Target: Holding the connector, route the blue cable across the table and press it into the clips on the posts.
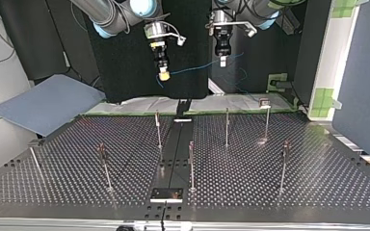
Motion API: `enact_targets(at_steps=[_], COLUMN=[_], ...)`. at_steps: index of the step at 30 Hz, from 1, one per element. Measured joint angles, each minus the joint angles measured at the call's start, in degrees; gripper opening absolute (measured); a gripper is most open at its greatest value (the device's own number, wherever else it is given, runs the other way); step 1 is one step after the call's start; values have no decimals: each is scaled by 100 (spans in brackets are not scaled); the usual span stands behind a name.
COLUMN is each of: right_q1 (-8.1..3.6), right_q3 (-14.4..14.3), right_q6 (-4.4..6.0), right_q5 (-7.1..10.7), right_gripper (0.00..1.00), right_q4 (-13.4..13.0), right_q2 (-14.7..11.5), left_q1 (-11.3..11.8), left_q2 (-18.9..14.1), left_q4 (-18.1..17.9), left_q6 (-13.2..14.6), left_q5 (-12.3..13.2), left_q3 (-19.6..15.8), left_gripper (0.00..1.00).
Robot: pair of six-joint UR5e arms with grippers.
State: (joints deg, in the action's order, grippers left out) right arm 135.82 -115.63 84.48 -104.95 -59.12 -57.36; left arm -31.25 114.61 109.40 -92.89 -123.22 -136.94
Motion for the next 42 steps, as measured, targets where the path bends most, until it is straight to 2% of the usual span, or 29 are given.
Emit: enact_targets(at_steps=[18, 24, 32, 42], right_q1=[26, 68, 72, 72], right_q3=[14, 33, 35, 35], right_q6=[-4, -8, -9, -9], right_q5=[-27, -209, -253, -255], right_gripper=[0, 0, 0, 0], right_q4=[32, 258, 621, 663], right_q2=[26, 253, 669, 754], left_q1=[3, 3, 3, 3], left_q2=[20, 21, 20, 20], left_q4=[100, 100, 100, 100], left_q6=[8, 8, 8, 8], left_q5=[4, 4, 4, 4], left_q3=[3, 2, 3, 3], left_gripper=[0, 0, 0, 0])
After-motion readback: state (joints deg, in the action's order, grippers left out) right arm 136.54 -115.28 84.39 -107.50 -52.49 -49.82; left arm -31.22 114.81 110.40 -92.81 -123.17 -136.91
